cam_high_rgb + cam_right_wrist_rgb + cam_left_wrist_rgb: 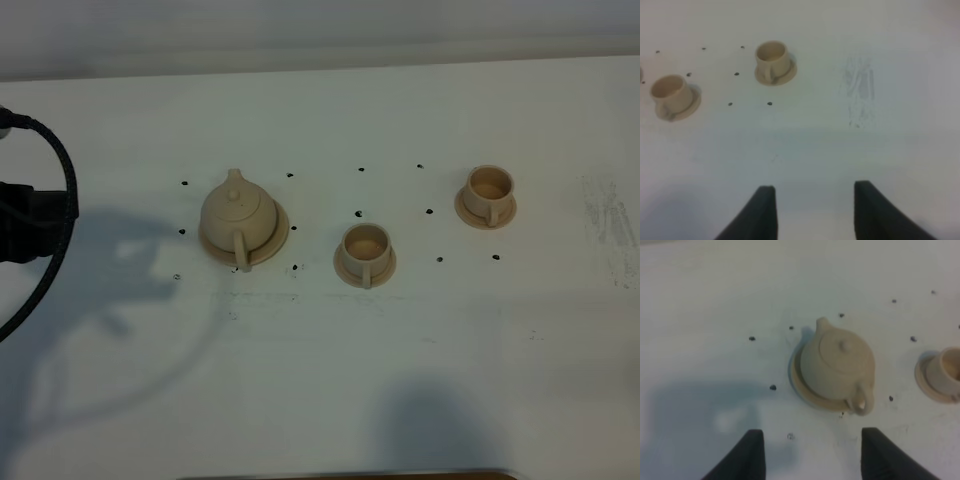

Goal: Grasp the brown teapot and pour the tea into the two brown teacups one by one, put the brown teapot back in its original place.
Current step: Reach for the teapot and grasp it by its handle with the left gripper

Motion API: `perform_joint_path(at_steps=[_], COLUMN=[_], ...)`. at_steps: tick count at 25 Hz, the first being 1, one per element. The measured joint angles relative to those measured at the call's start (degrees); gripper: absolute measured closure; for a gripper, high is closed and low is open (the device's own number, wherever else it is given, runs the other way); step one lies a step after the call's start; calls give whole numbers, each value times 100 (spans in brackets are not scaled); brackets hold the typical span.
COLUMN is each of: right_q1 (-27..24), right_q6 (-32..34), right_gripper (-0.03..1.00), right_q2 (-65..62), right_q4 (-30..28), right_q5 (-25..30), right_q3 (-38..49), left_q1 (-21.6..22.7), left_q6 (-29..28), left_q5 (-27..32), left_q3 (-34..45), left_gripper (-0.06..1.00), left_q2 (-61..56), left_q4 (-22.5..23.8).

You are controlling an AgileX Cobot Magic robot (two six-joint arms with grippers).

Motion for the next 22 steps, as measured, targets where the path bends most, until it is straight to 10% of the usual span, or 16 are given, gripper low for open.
perform_joint_path(at_steps=[17,22], right_q1=[0,0], right_q6=[6,-4], right_gripper=[71,73], right_q2=[0,0], right_q4=[0,0], right_q5=[0,0], right_q3=[0,0], left_q1=[-164,-1438], left_q6=[123,-1383], left_q5=[-135,-448], left_q3=[0,-229], left_gripper=[53,53], left_q2=[471,919], left_q4=[-297,1003])
